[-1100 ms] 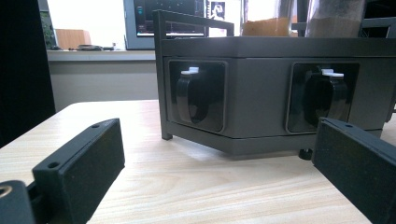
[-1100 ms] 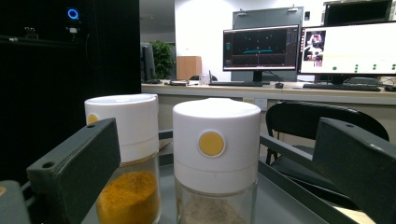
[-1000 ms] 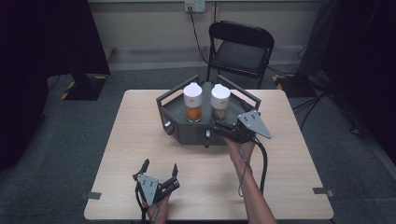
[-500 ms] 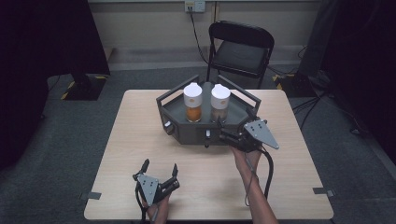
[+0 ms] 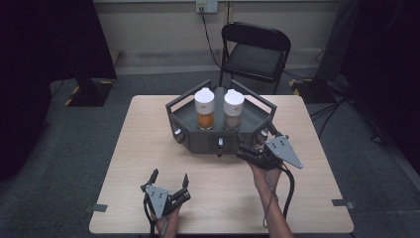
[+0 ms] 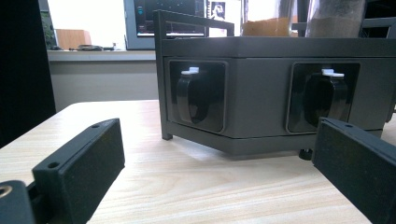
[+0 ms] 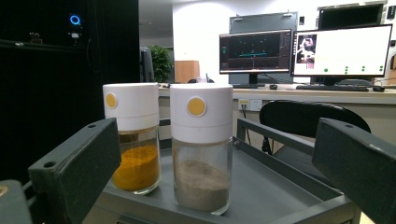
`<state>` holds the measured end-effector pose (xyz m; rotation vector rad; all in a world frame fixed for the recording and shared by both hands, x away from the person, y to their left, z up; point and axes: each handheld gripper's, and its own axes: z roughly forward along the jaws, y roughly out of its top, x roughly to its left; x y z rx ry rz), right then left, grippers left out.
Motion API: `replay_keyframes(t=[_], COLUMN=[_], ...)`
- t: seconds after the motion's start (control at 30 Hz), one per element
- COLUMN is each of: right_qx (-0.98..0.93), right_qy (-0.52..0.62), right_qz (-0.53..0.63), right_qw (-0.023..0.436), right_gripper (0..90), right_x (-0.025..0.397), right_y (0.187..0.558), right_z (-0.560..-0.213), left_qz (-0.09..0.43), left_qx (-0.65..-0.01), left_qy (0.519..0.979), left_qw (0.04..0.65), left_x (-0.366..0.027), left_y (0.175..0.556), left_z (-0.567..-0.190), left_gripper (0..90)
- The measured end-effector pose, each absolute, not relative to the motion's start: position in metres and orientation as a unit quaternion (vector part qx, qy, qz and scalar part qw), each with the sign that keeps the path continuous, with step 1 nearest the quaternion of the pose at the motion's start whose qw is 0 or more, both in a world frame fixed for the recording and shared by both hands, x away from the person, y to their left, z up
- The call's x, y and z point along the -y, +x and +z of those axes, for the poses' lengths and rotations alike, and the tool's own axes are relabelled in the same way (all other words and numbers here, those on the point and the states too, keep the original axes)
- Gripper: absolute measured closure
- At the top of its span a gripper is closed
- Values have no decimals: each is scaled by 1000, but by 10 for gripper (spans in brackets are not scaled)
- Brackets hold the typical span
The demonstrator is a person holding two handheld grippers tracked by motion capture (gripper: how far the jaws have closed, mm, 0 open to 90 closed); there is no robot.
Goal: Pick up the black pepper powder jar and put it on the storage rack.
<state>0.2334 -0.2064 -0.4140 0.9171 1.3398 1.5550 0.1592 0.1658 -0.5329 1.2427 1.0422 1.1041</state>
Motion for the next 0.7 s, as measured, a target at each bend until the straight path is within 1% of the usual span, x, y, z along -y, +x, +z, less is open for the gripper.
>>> replay_keyframes(t=[0.43, 0.7], right_qx=[-540, -540], right_qy=[387, 389], right_qz=[607, 597], right_qw=[435, 448], right_gripper=[0, 0], right_x=[211, 212], right_y=[220, 208], right_z=[-422, -430], left_qz=[468, 468], left_qx=[-441, -441], left_qy=[526, 526], left_qw=[556, 556], left_x=[-166, -166], left_y=[159, 159], left_z=[-533, -533], left_gripper=[15, 15])
